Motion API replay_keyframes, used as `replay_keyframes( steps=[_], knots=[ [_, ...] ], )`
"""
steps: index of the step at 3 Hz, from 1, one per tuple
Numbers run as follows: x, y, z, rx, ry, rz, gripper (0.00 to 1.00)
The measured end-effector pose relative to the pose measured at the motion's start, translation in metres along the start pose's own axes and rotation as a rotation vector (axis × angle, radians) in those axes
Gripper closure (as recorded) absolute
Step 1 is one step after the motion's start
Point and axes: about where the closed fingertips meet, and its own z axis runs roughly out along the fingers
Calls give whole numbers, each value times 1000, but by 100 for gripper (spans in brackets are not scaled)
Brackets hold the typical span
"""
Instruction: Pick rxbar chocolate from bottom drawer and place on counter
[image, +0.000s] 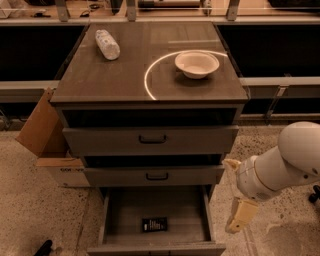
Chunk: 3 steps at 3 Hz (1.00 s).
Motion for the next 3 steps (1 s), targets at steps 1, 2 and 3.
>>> replay_keyframes(
  steps=[1,2,3],
  knots=[
    [7,1,33,2,-33,-17,0],
    [16,6,97,-18,-117,-67,0],
    [23,10,167,-65,-219,-121,0]
  ],
)
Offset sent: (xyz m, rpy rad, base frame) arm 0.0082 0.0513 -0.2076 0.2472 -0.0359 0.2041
